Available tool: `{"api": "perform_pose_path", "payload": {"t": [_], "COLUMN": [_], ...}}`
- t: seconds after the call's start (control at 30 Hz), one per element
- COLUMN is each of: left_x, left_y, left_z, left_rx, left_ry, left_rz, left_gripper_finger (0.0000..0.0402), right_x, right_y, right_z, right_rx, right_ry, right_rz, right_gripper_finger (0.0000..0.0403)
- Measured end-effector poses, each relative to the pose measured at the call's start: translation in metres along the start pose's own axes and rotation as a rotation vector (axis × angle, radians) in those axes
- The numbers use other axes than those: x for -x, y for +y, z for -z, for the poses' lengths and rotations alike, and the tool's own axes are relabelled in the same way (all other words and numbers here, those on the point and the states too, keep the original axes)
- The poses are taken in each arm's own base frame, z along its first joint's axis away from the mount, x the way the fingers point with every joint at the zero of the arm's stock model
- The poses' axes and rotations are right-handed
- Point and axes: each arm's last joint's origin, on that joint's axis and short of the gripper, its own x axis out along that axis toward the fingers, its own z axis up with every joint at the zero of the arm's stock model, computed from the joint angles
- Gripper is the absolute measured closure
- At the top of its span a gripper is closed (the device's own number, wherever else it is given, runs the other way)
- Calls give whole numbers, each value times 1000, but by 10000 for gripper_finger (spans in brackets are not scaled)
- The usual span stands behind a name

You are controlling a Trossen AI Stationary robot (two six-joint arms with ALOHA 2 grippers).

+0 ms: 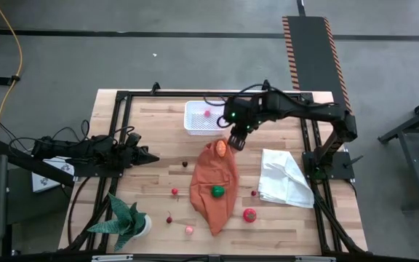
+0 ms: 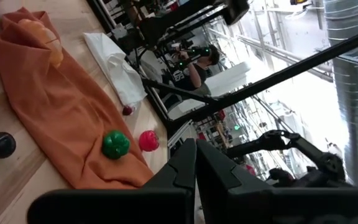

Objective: Pick and placing Produce into tupperware
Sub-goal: Put the red raspberry into the white basket

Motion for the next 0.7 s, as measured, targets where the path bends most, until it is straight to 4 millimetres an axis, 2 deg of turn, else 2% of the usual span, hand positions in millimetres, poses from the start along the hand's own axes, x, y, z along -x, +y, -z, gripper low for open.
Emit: {"api": "perform_pose_path", "payload": {"t": [0.43, 0.7], "left_x": [0, 0], "left_y": [0, 1], "left_z": [0, 0], "left_rx": [-21, -22], "left_ry": [-3, -22], "left_rz": [-2, -16], "left_gripper_finger": [401, 401], "right_x": [46, 58], "right_y": [-24, -26], "right_z": [-4, -2], "right_rx": [-32, 6], "right_ry": [-4, 6], "right_rz": [27, 31], "right_gripper_finger": [300, 300]}}
